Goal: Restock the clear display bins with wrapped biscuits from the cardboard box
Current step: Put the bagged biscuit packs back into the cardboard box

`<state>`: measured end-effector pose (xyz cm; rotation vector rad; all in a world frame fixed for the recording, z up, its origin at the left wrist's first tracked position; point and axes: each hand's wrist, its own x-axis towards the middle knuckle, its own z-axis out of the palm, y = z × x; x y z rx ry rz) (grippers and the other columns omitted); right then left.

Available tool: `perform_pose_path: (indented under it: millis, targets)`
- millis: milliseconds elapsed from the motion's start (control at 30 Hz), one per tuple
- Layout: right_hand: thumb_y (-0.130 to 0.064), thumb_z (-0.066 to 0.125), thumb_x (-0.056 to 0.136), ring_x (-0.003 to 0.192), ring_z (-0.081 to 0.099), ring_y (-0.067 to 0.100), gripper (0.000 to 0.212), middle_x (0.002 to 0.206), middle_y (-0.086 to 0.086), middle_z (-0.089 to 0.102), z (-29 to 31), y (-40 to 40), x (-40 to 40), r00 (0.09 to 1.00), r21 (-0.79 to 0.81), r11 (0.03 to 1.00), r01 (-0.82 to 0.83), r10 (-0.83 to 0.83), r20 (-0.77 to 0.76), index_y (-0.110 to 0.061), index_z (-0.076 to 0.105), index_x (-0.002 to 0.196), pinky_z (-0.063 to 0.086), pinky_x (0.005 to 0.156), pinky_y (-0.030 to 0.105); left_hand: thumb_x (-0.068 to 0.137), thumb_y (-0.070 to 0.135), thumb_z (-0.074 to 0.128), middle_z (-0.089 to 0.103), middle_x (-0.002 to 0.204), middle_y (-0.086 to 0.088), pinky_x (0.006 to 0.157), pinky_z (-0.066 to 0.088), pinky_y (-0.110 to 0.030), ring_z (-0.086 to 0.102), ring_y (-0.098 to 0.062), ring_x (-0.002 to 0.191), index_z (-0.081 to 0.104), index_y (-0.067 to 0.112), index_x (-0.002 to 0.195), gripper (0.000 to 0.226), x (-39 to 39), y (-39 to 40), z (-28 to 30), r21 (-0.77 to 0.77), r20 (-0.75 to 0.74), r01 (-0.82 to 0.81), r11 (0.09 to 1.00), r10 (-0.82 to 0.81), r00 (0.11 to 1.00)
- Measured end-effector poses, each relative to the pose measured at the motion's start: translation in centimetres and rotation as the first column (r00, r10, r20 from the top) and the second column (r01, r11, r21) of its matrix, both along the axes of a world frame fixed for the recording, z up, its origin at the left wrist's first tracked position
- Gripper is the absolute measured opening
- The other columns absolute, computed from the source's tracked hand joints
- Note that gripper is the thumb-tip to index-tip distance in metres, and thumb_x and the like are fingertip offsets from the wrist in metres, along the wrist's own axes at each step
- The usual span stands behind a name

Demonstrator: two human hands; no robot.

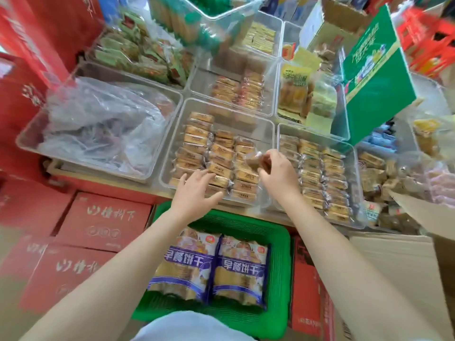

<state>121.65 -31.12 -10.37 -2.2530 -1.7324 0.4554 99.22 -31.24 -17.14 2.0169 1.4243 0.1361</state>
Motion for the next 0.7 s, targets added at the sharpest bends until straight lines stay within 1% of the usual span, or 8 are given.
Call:
perform_pose_path:
  millis: [67,167,333,400,467,567,633,700]
  targets:
    - [-0.013,0.063,0.094,0.099,0.055,0.021,0.022,0.108,0.001,0.06,-1.5,1.5,0.1,0.987,-0.029,0.998,-0.05,0.054,0.151,-0.014,0.055,0.115,0.041,0.079,0.028,0.098,0.069,0.028,0.019,0.167,0.005,0.126,-0.002,-0.047,0.004,-0.017,0.156,0.029,0.031,0.157,0.07,0.3,0.2,-1.3,0.071,-0.182,0.112,0.991,-0.097,0.978]
    - [-0.006,0.057,0.096,0.097,0.057,0.024,0.023,0.108,0.003,0.063,-3.3,3.3,-0.4,0.925,-0.183,0.974,-0.132,0.188,0.33,-0.015,0.056,0.117,0.042,0.077,0.03,0.095,0.075,0.016,0.022,0.166,0.006,0.124,-0.004,-0.051,0.002,-0.018,0.156,0.033,0.034,0.156,0.075,0.5,-0.1,-2.3,0.137,-0.256,0.142,0.98,-0.103,0.961]
    - [0.01,0.043,0.093,0.091,0.055,0.025,0.028,0.102,0.004,0.058,-4.8,4.7,-1.9,0.931,-0.344,0.932,-0.115,0.221,0.29,-0.013,0.052,0.106,0.042,0.068,0.034,0.095,0.076,0.014,0.027,0.165,0.007,0.124,-0.002,-0.05,0.007,-0.019,0.156,0.037,0.035,0.154,0.075,0.8,0.1,-2.5,0.151,-0.299,0.13,0.98,-0.08,0.951]
    - [0.01,0.045,0.092,0.116,0.055,0.03,0.043,0.127,0.012,0.058,-5.5,4.5,-2.1,0.926,-0.377,0.914,-0.148,0.262,0.273,-0.008,0.052,0.13,0.049,0.091,0.037,0.095,0.075,0.014,0.028,0.164,0.007,0.124,0.0,-0.05,0.008,-0.02,0.155,0.037,0.035,0.153,0.074,0.9,0.2,-2.4,0.153,-0.302,0.13,0.98,-0.079,0.95]
    - [0.012,0.044,0.09,0.148,0.027,0.034,0.071,0.159,0.018,0.03,-6.1,3.4,-2.6,0.905,-0.451,0.877,-0.168,0.318,0.282,-0.005,0.023,0.156,0.029,0.121,0.042,0.095,0.075,0.014,0.027,0.164,0.007,0.124,0.0,-0.05,0.008,-0.02,0.155,0.037,0.035,0.153,0.074,0.8,0.2,-2.4,0.147,-0.304,0.132,0.98,-0.082,0.949]
    - [0.012,0.04,0.092,0.155,-0.002,0.031,0.082,0.168,0.016,-0.004,-5.8,1.5,-3.1,0.915,-0.505,0.847,-0.167,0.324,0.242,-0.006,0.0,0.16,0.011,0.126,0.044,0.095,0.075,0.014,0.026,0.165,0.007,0.124,0.0,-0.05,0.007,-0.02,0.155,0.035,0.035,0.154,0.074,0.7,0.3,-2.2,0.138,-0.303,0.143,0.98,-0.096,0.948]
    - [0.004,0.038,0.097,0.155,0.006,0.029,0.066,0.167,0.015,0.006,-4.6,-0.2,-2.7,0.941,-0.505,0.841,-0.194,0.305,0.145,-0.006,0.017,0.159,0.018,0.125,0.043,0.096,0.074,0.015,0.023,0.166,0.006,0.124,-0.001,-0.051,0.005,-0.02,0.156,0.034,0.034,0.155,0.073,0.7,0.1,-1.7,0.11,-0.318,0.149,0.983,-0.108,0.942]
    - [-0.008,0.038,0.101,0.143,0.036,0.029,0.045,0.154,0.014,0.04,-3.2,-1.6,-2.4,0.951,-0.46,0.849,-0.259,0.307,0.031,-0.005,0.048,0.145,0.037,0.116,0.042,0.1,0.068,0.021,0.025,0.166,0.004,0.124,-0.001,-0.053,0.005,-0.022,0.156,0.036,0.031,0.154,0.067,0.6,0.0,-1.6,0.061,-0.324,0.107,0.992,-0.082,0.943]
